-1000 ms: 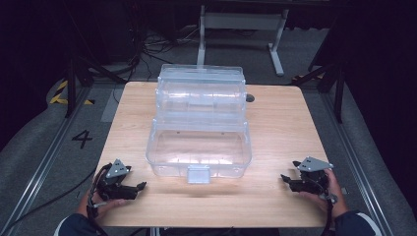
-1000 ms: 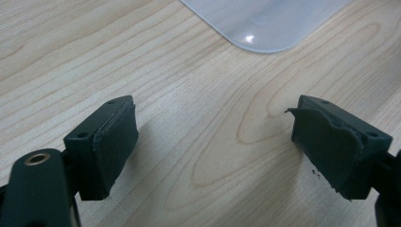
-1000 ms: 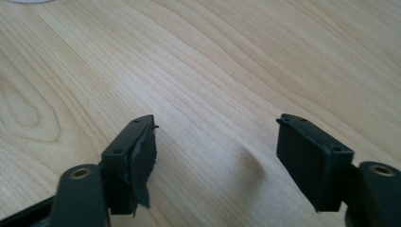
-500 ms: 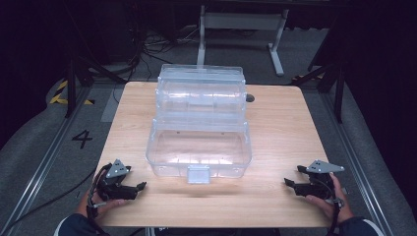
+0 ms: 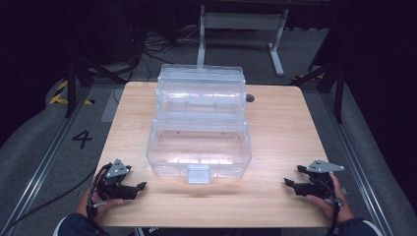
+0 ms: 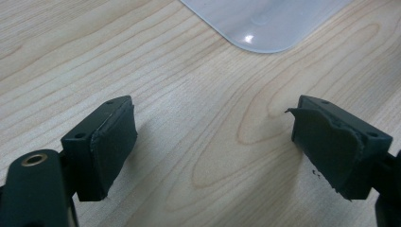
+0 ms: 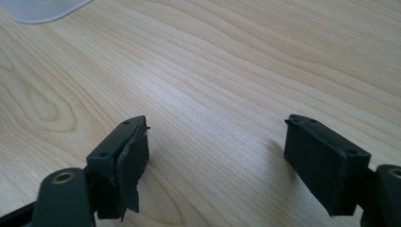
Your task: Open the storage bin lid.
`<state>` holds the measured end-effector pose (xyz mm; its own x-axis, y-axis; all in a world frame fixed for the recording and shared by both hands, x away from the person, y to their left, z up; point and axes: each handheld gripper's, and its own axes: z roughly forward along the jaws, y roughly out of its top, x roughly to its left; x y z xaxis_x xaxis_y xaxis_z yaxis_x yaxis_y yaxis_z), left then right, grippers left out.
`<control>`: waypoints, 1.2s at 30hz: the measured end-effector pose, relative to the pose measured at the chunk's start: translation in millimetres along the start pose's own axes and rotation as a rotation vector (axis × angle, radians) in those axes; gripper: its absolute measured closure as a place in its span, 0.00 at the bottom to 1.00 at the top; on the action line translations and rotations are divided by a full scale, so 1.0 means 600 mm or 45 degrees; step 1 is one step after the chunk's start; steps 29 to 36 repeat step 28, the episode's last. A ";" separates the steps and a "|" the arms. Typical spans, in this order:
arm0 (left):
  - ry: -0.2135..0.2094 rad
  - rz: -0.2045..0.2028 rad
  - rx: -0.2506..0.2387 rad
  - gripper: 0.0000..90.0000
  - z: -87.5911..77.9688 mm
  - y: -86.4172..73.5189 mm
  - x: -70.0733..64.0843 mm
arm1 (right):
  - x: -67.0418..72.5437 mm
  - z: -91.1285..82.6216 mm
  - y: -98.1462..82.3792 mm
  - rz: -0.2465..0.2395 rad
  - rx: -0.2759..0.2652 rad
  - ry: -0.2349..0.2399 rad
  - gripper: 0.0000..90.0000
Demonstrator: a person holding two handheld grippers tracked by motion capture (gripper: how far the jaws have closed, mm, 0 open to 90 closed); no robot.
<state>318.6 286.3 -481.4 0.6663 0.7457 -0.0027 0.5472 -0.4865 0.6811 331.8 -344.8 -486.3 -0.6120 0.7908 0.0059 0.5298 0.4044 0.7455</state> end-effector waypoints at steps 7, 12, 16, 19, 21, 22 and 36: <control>0.005 -0.035 -0.003 0.17 0.004 0.003 -0.001 | 0.000 0.000 0.000 -0.002 -0.001 -0.001 0.25; 0.018 -0.027 0.010 0.16 0.005 0.007 0.000 | 0.000 0.000 0.000 -0.002 -0.001 -0.001 0.25; 0.022 -0.044 0.007 0.16 0.006 0.006 -0.002 | 0.000 0.000 0.000 -0.001 -0.001 0.000 0.25; 0.022 -0.044 0.007 0.16 0.006 0.006 -0.002 | -0.001 0.000 0.000 0.002 -0.001 0.005 0.24; 0.023 -0.044 0.007 0.16 0.006 0.006 -0.002 | -0.002 0.002 0.002 -0.009 0.001 0.006 0.23; 0.026 -0.045 0.002 0.16 0.006 0.006 -0.002 | -0.002 0.002 0.002 -0.008 0.001 0.008 0.23; 0.025 -0.044 0.008 0.16 0.006 0.007 -0.002 | -0.002 0.003 0.002 -0.007 0.002 0.008 0.23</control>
